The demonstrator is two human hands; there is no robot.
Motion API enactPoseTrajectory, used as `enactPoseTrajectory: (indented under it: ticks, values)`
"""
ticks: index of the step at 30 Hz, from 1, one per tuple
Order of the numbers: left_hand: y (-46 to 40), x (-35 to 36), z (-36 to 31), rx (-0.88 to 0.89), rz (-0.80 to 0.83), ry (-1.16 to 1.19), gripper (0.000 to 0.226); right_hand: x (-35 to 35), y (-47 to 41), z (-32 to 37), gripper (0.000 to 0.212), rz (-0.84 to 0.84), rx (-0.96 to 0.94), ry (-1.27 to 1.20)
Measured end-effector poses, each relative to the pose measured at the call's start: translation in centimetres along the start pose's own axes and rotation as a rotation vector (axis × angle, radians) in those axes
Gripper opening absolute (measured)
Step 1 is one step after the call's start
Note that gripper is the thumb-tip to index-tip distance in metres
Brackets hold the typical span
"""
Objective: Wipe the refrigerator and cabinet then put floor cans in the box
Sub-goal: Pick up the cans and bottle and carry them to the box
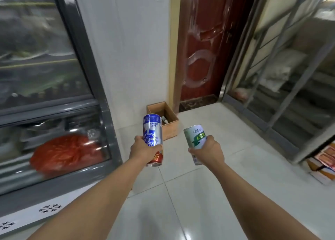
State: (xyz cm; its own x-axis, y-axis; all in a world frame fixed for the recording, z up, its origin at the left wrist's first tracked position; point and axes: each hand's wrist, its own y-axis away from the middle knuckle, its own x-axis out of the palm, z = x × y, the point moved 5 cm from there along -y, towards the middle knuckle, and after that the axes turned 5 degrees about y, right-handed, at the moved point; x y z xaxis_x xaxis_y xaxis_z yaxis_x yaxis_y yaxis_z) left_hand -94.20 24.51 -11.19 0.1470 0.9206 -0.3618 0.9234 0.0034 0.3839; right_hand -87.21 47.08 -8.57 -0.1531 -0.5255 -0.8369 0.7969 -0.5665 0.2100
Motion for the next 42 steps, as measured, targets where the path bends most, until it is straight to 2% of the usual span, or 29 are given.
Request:
enactPoseTrajectory:
  ticks: [9, 18, 28, 35, 42]
  values:
    - [-11.7, 7.5, -9.1, -0.065, -0.101, 0.05, 0.072, -2.2, -20.1, 3.4, 0.065, 0.092, -0.066, 0.061]
    - [-29.2, 10.0, -12.9, -0.166, -0.156, 0.067, 0.074, 1.5, -37.7, 9.8, 0.065, 0.145, -0.102, 0.145]
    - [-48.9, 11.8, -18.5, -0.221, -0.128, 0.068, 0.076, 4.6, -56.9, 18.0, 0.065, 0.214, -0.101, 0.173]
    - [-59.8, 13.8, -20.2, -0.3, -0.196, 0.104, 0.072, 9.3, -69.7, 23.0, 0.068, 0.314, -0.157, 0.183]
    - [-68.6, 17.4, -17.4, -0.523, -0.295, 0.182, 0.071, 17.2, -80.4, 24.4, 0.062, 0.514, -0.19, 0.241]
